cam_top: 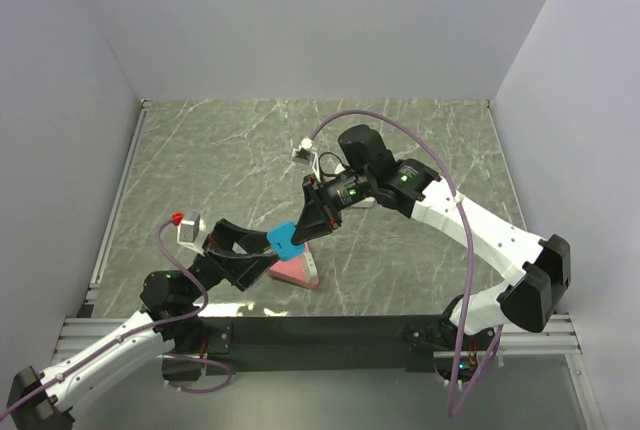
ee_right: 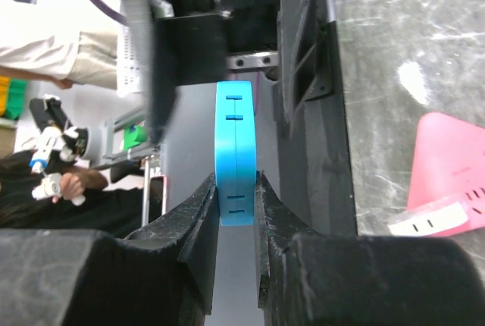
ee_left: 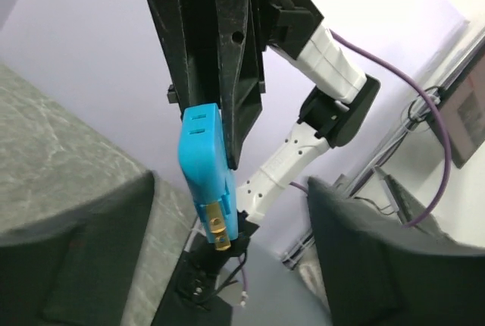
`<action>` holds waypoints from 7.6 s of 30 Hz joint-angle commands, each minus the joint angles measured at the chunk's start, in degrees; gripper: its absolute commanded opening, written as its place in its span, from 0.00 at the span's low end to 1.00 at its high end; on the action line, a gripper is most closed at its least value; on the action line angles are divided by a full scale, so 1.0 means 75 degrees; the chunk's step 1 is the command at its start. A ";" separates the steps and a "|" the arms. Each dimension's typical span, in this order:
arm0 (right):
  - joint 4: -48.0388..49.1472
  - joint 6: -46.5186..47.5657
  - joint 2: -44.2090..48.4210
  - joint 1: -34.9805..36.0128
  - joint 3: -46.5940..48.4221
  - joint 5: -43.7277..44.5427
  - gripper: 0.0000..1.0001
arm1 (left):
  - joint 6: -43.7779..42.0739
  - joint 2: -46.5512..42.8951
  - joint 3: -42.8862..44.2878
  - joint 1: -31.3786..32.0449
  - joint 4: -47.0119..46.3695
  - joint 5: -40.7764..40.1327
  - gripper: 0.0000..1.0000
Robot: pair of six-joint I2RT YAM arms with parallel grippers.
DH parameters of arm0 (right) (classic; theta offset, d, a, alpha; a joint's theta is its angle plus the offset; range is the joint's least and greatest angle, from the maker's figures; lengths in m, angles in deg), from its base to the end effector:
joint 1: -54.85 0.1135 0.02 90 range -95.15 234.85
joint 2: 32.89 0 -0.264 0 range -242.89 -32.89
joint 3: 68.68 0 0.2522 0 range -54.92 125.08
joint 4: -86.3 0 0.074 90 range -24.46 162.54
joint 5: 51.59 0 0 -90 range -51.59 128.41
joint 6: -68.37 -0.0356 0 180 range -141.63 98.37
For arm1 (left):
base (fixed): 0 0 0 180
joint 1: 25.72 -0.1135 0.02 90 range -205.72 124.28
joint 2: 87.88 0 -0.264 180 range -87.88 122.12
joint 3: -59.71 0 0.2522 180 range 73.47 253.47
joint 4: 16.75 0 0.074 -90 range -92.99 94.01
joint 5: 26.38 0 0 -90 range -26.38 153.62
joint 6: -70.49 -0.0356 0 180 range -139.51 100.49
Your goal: Insert the plug
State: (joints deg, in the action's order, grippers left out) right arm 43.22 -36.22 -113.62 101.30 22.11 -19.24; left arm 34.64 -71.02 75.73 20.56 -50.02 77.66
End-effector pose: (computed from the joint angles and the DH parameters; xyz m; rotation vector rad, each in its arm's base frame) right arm 0.1875 0.2409 0.3674 -1.2461 1.9516 1.6633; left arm 0.0706 -0.0863 0.2446 0.1782 1.1651 -1.6992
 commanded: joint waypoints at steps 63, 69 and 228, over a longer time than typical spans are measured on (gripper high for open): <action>-0.4962 -0.1148 -0.5163 0.0415 0.4073 0.5647 0.00 | 0.0409 0.2275 -0.1591 0.0262 0.2872 -0.4169 0.86; -0.5113 -0.1289 -0.5056 0.0427 0.4060 0.5951 0.00 | 0.0385 0.2217 -0.1602 0.0333 0.2895 -0.4251 0.87; -0.6017 -0.1172 -0.6650 0.1106 0.6370 0.6819 0.00 | 0.2421 0.3120 -0.1368 0.1925 0.4065 -0.6757 0.83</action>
State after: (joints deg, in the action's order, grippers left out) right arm -4.19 -45.97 -164.31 109.09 70.62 31.27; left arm 46.23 -46.03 75.77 31.93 -25.38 34.08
